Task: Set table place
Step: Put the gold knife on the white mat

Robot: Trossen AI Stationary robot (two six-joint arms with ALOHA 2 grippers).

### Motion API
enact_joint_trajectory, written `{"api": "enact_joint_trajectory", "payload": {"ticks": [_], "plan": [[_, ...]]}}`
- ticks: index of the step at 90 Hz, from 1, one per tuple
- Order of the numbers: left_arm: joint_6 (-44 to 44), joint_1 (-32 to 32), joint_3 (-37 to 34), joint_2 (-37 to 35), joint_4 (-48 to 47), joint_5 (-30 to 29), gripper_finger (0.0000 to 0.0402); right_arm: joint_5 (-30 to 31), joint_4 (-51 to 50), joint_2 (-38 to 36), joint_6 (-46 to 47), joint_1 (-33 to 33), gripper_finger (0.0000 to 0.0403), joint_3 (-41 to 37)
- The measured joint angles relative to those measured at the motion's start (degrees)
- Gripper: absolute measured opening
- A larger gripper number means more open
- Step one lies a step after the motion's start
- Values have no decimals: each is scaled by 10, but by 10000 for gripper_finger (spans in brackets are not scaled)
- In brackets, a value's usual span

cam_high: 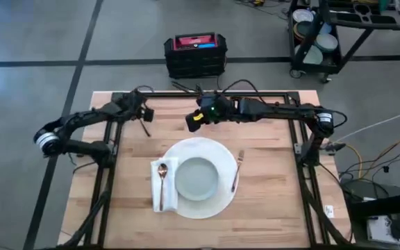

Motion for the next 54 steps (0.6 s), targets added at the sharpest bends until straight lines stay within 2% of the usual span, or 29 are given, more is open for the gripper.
{"api": "enact_joint_trajectory", "payload": {"ticks": [22,38,54], "plan": [[-7,38,86,90,-4,19,0,0,-1,0,-7,0,0,29],[-88,45,136,118,-93,35,0,2,-3,0,-8,0,0,40],[-80,42,179,111,-204,49,0,17,-2,0,-11,-2,0,41]]}}
